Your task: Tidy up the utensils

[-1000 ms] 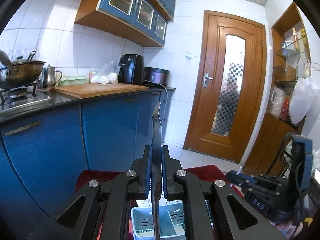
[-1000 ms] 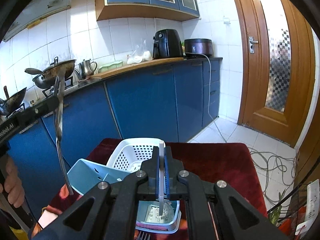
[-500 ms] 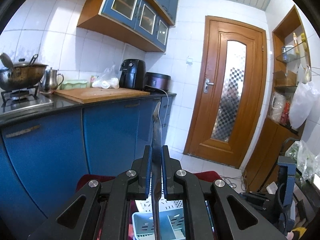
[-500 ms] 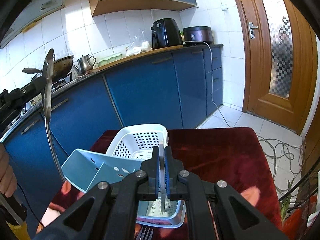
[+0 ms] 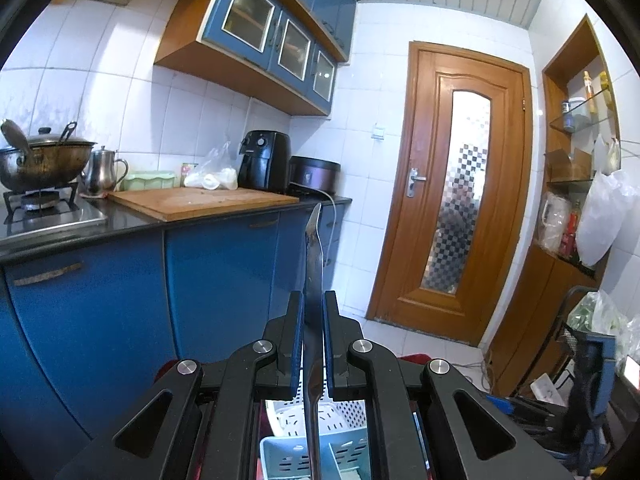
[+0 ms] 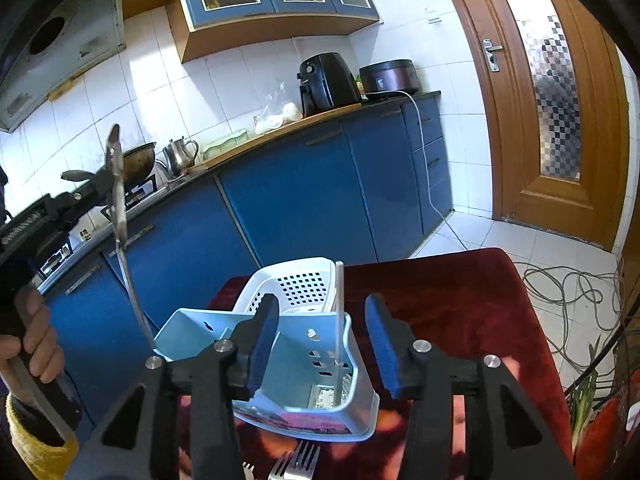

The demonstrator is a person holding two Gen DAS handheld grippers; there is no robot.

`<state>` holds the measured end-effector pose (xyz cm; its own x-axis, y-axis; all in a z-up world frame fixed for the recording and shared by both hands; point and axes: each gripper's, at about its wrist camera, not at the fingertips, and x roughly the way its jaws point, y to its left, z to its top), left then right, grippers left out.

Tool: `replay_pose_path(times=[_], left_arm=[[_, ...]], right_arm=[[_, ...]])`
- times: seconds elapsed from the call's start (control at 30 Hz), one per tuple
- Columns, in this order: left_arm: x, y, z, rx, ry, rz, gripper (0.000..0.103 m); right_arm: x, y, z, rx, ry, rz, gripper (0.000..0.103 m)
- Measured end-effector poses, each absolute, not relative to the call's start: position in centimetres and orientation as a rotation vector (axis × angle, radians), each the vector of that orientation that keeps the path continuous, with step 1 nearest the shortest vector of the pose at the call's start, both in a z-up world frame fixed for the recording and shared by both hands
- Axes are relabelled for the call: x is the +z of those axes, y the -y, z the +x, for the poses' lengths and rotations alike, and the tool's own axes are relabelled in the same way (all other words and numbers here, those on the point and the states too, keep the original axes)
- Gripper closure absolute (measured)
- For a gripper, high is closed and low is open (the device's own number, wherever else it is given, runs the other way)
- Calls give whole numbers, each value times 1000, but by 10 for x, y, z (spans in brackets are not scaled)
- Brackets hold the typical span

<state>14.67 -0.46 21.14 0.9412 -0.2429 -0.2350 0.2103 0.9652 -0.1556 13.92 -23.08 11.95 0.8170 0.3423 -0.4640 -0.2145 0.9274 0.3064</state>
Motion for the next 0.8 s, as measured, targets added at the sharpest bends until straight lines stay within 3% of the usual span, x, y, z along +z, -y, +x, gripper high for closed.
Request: replay_pose_path(times=[0.43,0.8], left_arm=[[172,18,166,-194,-259,-111,94],[129,24,161,-189,-366,-96,96]], right_arm=[[110,244,107,299,-523,282,54],[86,251,103,283,-583,331,53]])
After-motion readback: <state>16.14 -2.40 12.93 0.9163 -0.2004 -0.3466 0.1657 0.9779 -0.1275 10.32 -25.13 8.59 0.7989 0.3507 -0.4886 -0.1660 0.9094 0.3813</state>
